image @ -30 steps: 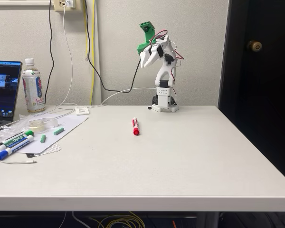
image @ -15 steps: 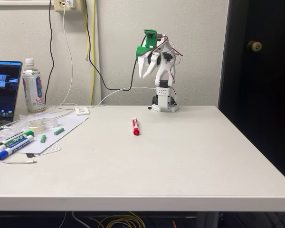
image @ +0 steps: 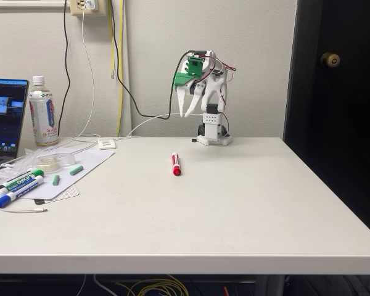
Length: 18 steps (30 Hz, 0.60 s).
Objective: Pick up the red marker.
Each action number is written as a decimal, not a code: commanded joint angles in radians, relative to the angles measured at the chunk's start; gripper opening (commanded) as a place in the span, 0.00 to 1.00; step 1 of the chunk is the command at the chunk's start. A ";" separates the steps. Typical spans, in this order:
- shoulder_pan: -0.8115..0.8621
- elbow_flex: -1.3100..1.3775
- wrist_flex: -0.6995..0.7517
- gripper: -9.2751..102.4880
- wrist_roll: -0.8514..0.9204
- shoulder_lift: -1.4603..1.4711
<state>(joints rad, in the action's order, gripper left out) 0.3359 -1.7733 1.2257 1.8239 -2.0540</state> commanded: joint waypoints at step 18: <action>0.077 0.043 -0.175 0.08 0.089 0.247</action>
<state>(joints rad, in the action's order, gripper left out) 0.4142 -1.7702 1.0799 1.9098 -1.8193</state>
